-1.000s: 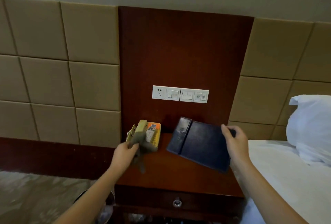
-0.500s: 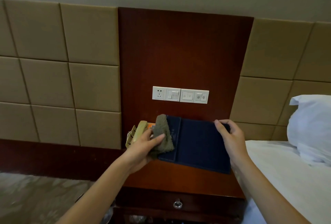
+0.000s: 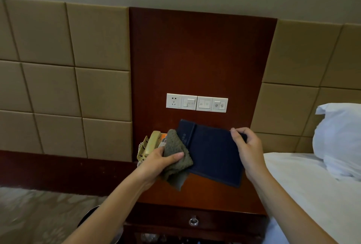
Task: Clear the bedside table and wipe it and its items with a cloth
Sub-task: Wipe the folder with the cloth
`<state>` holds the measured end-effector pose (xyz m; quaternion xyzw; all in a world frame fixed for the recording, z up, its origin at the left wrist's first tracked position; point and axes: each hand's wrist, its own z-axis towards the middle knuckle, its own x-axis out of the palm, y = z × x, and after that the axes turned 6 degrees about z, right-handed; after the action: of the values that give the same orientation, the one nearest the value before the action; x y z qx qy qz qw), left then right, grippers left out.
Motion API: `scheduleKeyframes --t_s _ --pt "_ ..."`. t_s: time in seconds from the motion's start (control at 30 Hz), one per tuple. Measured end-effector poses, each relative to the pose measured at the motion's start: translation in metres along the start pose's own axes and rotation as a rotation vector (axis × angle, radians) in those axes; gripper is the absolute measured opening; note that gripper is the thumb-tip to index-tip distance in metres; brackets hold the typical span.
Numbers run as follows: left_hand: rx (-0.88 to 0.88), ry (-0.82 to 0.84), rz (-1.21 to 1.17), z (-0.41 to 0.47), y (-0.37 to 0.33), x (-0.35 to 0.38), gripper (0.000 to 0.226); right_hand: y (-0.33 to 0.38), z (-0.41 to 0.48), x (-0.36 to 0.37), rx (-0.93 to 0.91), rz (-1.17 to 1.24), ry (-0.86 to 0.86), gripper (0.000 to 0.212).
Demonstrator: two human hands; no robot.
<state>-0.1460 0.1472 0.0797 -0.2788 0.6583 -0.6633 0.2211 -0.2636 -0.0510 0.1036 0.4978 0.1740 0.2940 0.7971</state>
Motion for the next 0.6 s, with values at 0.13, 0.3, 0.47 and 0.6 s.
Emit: scheduleKeyframes --t_s 0.13,0.3,0.47,0.6 --pt "0.062 -0.149 -0.005 0.009 -0.005 0.006 0.047 0.0 0.0 0.005 -0.043 -0.03 0.012 0.018" --pt "0.093 -0.385 0.036 0.012 -0.001 0.015 0.036 -0.009 -0.003 0.01 -0.063 0.032 -0.158 0.018" --pt "0.033 -0.094 -0.337 0.003 0.007 0.006 0.039 -0.013 0.0 0.01 -0.071 0.024 -0.203 0.02" --pt "0.032 -0.13 -0.506 0.005 0.018 0.012 0.044 -0.017 -0.006 0.02 -0.081 0.011 -0.248 0.019"
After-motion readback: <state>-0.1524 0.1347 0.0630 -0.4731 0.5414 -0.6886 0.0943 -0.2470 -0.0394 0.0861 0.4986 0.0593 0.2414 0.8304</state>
